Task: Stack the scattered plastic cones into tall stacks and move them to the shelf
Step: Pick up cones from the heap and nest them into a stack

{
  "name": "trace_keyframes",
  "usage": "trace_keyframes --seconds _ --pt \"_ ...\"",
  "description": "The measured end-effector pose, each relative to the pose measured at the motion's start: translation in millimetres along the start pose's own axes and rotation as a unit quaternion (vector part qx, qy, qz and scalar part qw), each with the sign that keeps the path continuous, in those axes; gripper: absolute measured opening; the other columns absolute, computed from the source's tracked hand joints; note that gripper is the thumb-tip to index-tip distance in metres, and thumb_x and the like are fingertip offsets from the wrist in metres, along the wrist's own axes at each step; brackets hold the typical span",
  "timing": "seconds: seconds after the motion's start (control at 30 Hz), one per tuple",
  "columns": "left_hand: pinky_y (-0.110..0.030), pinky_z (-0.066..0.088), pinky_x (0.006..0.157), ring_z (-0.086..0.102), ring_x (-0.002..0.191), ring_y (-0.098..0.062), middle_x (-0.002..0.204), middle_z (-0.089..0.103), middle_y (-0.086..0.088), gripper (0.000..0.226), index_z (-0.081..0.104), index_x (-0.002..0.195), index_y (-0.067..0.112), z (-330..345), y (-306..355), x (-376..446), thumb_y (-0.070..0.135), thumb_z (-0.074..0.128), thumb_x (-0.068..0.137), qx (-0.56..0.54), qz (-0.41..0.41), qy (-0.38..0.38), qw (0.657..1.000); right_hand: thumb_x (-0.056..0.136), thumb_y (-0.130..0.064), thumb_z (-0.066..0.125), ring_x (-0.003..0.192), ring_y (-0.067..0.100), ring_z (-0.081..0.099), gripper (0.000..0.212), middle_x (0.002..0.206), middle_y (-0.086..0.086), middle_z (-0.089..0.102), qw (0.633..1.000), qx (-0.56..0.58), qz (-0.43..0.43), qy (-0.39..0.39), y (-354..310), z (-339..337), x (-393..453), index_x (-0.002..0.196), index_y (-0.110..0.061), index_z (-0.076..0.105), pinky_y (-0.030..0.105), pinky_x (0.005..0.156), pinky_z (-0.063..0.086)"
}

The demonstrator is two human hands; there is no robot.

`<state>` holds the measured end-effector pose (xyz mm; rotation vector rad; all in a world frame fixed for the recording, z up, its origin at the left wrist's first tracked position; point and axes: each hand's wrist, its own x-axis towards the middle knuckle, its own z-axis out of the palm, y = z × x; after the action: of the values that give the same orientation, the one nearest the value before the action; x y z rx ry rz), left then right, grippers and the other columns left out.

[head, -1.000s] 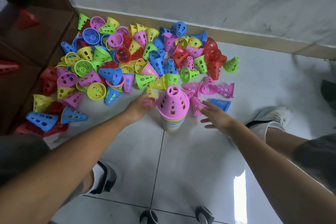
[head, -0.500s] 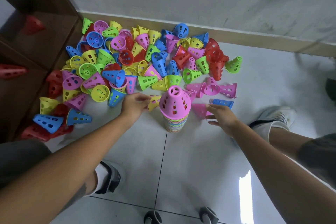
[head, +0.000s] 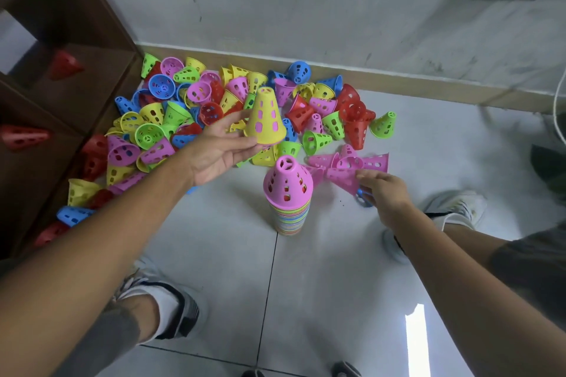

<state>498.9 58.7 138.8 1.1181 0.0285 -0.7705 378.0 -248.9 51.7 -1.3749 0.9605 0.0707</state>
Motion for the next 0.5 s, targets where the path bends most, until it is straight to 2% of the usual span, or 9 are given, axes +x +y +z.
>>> trace_keyframes --seconds 0.07,0.1,0.17,0.23,0.27,0.33,0.43,0.5 --pt "-0.024 0.06 0.081 0.071 0.104 -0.022 0.117 0.071 -0.013 0.066 0.049 0.141 0.011 10 13 -2 -0.008 0.063 0.08 0.018 -0.001 -0.034 0.999 0.088 0.002 0.069 0.08 0.02 0.067 0.021 0.094 0.011 0.07 0.999 0.04 -0.008 -0.018 -10 -1 -4 0.109 0.002 0.071 0.02 0.056 0.055" --pt "-0.025 0.06 0.083 0.071 0.104 -0.022 0.118 0.071 -0.013 0.067 0.048 0.142 0.01 15 18 -3 -0.008 0.065 0.08 0.029 -0.002 -0.049 0.998 0.088 0.002 0.068 0.082 0.022 0.068 0.021 0.094 0.012 0.071 0.998 0.063 -0.013 -0.029 -14 -1 -5 0.109 0.002 0.07 0.02 0.057 0.055" --pt "-0.027 0.06 0.086 0.072 0.103 -0.022 0.117 0.071 -0.013 0.075 0.049 0.141 0.01 23 29 -7 -0.008 0.077 0.074 0.041 -0.007 -0.088 0.995 0.091 0.002 0.064 0.092 0.026 0.068 0.021 0.1 0.016 0.071 0.992 0.111 -0.025 -0.062 -24 0 -8 0.112 0.004 0.067 0.026 0.075 0.06" --pt "-0.028 0.061 0.084 0.072 0.102 -0.022 0.115 0.071 -0.013 0.084 0.052 0.137 0.012 30 37 -11 -0.001 0.088 0.063 0.054 -0.024 -0.124 0.991 0.094 0.0 0.06 0.099 0.028 0.062 0.022 0.107 0.02 0.066 0.986 0.133 -0.035 -0.092 -34 1 -10 0.115 0.003 0.064 0.035 0.099 0.053" --pt "-0.027 0.061 0.082 0.072 0.102 -0.022 0.114 0.071 -0.013 0.083 0.053 0.135 0.013 34 40 -14 0.001 0.089 0.06 0.069 -0.032 -0.134 0.988 0.095 0.0 0.059 0.101 0.028 0.059 0.02 0.109 0.02 0.063 0.983 0.141 -0.04 -0.108 -39 2 -11 0.115 0.001 0.064 0.038 0.103 0.049" --pt "-0.026 0.06 0.08 0.072 0.102 -0.02 0.111 0.073 -0.009 0.076 0.057 0.129 0.015 40 46 -20 0.001 0.083 0.06 0.11 -0.037 -0.145 0.983 0.095 -0.001 0.059 0.103 0.028 0.057 0.023 0.112 0.019 0.062 0.976 0.165 -0.044 -0.136 -49 4 -13 0.118 -0.001 0.062 0.035 0.098 0.052" --pt "-0.028 0.06 0.083 0.07 0.109 -0.021 0.116 0.072 -0.008 0.073 0.061 0.125 0.017 40 54 -26 0.001 0.086 0.058 0.147 -0.055 -0.173 0.972 0.093 -0.002 0.063 0.099 0.026 0.063 0.038 0.113 0.019 0.064 0.959 0.218 -0.042 -0.175 -66 8 -21 0.13 -0.001 0.055 0.028 0.078 0.059" --pt "-0.027 0.06 0.081 0.07 0.108 -0.019 0.115 0.073 -0.006 0.073 0.059 0.124 0.014 40 57 -30 0.0 0.084 0.057 0.165 -0.063 -0.185 0.967 0.089 -0.002 0.066 0.097 0.024 0.067 0.045 0.113 0.017 0.067 0.945 0.249 -0.043 -0.208 -78 11 -28 0.132 -0.005 0.055 0.027 0.077 0.058"
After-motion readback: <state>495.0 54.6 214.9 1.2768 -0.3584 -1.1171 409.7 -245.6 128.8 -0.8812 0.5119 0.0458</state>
